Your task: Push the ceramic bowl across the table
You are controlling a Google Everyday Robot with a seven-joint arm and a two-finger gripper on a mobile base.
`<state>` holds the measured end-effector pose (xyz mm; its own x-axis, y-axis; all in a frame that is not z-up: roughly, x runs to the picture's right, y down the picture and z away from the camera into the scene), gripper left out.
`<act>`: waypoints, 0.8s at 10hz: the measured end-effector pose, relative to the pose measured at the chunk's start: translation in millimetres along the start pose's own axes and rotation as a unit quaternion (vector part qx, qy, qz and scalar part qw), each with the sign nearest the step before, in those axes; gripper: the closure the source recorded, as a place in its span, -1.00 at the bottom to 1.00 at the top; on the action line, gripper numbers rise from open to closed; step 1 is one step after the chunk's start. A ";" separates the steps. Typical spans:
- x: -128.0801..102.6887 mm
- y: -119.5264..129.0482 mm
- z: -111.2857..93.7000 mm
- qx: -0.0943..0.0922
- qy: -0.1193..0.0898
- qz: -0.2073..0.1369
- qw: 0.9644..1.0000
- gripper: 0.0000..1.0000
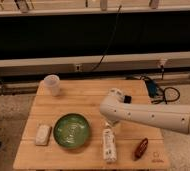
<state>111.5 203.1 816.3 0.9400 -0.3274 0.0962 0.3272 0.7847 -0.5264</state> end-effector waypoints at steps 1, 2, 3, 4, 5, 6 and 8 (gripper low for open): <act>0.2 0.8 1.4 -0.001 -0.001 -0.001 1.000 0.03; -0.1 -0.2 1.9 -0.001 -0.002 -0.003 1.000 0.29; -1.1 -0.2 2.5 -0.002 -0.003 -0.003 1.000 0.45; -2.9 -1.0 3.0 -0.004 -0.003 -0.005 1.000 0.65; -5.0 -1.4 3.4 -0.005 -0.003 -0.007 1.000 0.79; -5.6 -1.5 4.5 -0.008 -0.006 -0.009 1.000 0.95; -1.3 -4.1 5.1 -0.010 -0.009 -0.016 1.000 0.98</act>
<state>109.4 202.9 822.6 0.9304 -0.3432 0.1285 0.3559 0.7630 -0.5396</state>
